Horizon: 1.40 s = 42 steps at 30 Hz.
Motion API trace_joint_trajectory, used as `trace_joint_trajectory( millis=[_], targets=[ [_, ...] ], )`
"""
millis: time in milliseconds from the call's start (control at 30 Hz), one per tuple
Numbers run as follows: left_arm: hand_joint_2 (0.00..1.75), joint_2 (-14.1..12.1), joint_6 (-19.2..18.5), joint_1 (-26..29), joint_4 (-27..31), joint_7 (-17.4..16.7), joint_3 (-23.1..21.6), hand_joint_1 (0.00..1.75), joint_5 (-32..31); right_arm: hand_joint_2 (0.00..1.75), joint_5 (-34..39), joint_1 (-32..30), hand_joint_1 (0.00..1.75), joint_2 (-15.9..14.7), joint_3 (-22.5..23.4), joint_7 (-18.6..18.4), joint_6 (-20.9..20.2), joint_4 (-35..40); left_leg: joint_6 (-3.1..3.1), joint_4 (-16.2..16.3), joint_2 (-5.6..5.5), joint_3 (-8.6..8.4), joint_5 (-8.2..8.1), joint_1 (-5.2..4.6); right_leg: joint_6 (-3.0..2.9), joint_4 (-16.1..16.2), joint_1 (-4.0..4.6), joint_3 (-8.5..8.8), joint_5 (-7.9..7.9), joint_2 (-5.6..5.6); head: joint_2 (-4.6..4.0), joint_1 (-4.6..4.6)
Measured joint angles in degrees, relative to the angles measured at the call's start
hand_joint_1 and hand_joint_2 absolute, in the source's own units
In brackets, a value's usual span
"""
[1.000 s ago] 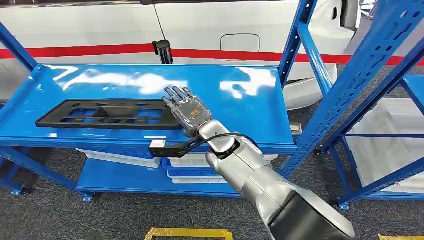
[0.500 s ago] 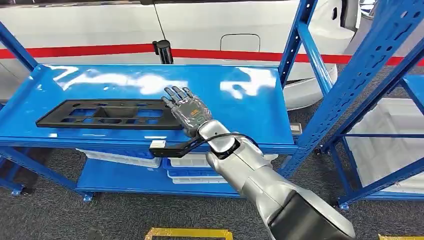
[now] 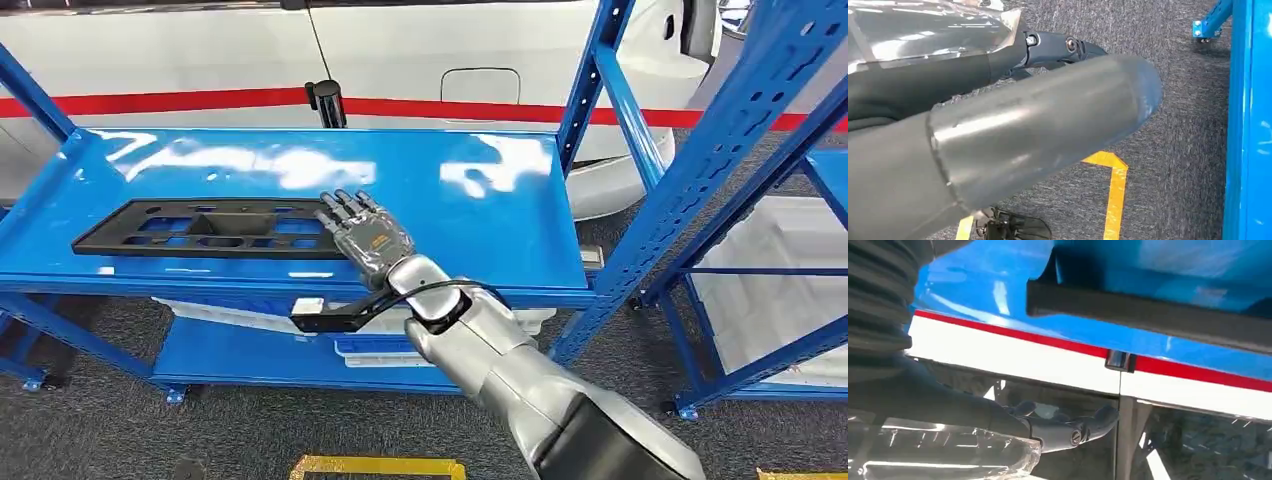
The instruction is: Take the parts from the cabinet and place them on the table.
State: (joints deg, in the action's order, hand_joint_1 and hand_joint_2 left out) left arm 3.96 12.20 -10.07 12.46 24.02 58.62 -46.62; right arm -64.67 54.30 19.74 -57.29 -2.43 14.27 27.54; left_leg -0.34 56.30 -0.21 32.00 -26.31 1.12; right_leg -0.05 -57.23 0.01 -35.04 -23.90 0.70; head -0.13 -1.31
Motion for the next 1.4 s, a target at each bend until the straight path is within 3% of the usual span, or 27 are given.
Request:
trace_joint_trajectory(
  millis=[333, 1400],
  targets=[
    [0.0, 0.09, 0.63, -0.12, 0.0, -0.85, 0.02, 0.0, 0.0, 1.75, 2.27, -0.98, 0.0, 0.02, -4.52, -1.64, -0.72, 2.78, 0.0, 0.0, 0.0, 0.0, 0.0, 0.0, 0.0, 0.0, 0.0, 0.0, 0.0, 0.0, 0.0, 0.02],
    [0.0, 0.17, 1.11, -0.64, 0.0, -2.71, 0.42, 0.0, -0.63, 1.75, 6.62, -0.44, 0.0, 0.02, -11.98, -3.65, -0.61, 5.81, 0.0, 0.0, 0.0, 0.0, 0.0, 0.0, 0.0, 0.0, 0.0, 0.01, 0.0, 0.0, 0.0, 0.0]
  ],
)
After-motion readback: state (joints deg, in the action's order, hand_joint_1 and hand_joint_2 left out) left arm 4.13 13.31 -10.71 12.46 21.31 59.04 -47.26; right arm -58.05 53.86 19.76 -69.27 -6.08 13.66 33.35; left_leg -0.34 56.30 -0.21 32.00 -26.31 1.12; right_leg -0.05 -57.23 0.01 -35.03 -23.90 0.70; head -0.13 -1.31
